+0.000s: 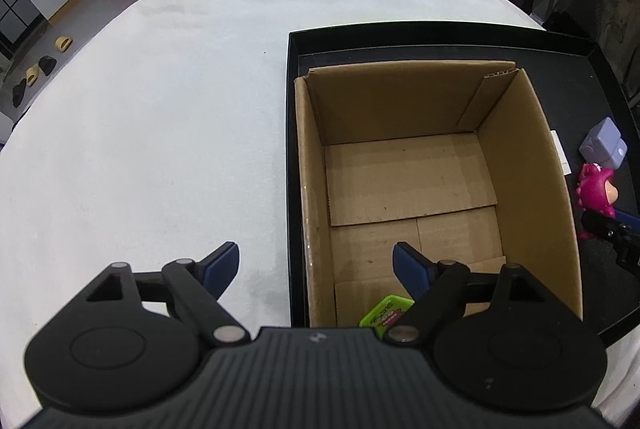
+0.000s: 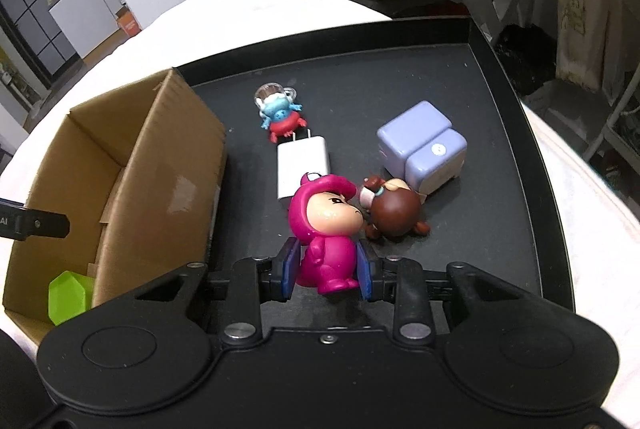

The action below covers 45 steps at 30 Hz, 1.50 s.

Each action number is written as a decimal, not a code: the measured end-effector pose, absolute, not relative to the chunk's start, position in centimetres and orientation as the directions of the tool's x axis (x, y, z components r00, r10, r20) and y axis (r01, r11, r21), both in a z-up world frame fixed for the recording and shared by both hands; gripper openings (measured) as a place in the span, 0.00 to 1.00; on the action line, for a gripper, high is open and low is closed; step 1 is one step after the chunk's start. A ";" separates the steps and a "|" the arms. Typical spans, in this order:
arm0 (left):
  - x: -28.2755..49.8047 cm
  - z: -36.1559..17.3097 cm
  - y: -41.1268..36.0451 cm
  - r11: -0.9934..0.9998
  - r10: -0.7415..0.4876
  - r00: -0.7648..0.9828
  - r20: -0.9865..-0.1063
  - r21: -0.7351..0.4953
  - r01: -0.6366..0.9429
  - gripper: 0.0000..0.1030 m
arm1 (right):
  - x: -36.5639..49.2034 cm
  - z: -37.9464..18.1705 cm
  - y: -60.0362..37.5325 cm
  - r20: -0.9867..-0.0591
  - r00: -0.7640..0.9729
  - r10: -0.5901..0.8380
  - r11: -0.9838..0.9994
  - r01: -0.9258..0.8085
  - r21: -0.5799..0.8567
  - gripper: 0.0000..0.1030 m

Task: Organize rigid objects
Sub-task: 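Grasp the pink hooded doll with the right tool, then carry the pink doll over the box and release it inside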

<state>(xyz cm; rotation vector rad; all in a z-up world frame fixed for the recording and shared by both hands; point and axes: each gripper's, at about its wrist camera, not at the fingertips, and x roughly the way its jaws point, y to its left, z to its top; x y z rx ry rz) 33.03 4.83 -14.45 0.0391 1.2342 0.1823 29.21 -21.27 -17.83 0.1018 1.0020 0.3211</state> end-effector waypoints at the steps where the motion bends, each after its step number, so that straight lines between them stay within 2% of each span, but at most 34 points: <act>1: 32.9 -14.3 4.9 0.985 0.160 0.322 -0.933 0.129 -0.116 0.80 | 29.2 -17.6 -21.3 -0.807 0.491 0.327 0.944 -0.215 0.251 0.29; 3: 32.8 -14.2 5.0 0.985 0.162 0.326 -0.931 0.132 -0.113 0.80 | 29.3 -16.8 -21.6 -0.790 0.487 0.372 0.928 -0.205 0.310 0.29; 14: 32.1 -14.8 5.6 0.992 0.124 0.345 -0.930 0.104 -0.076 0.76 | 28.8 -13.1 -19.1 -0.746 0.526 0.410 0.912 -0.239 0.332 0.29; 26: 32.4 -15.3 6.9 0.996 0.054 0.353 -0.934 0.024 -0.089 0.49 | 29.3 -9.9 -15.7 -0.698 0.559 0.448 0.894 -0.288 0.342 0.29; 29: 32.5 -15.5 7.1 0.996 0.043 0.355 -0.934 0.013 -0.087 0.37 | 29.2 -9.2 -13.9 -0.694 0.567 0.445 0.894 -0.329 0.305 0.29; 31: 32.5 -15.6 7.4 0.996 0.024 0.357 -0.934 -0.008 -0.087 0.25 | 29.2 -8.7 -12.8 -0.693 0.557 0.458 0.885 -0.356 0.299 0.29; 34: 32.4 -15.9 7.8 0.995 -0.007 0.355 -0.935 -0.040 -0.087 0.11 | 29.4 -8.6 -11.0 -0.698 0.552 0.456 0.882 -0.386 0.272 0.29; 45: 32.2 -16.1 9.3 0.970 -0.020 0.379 -0.925 -0.110 -0.216 0.09 | 30.2 -10.3 -6.1 -0.745 0.464 0.480 0.856 -0.435 0.280 0.29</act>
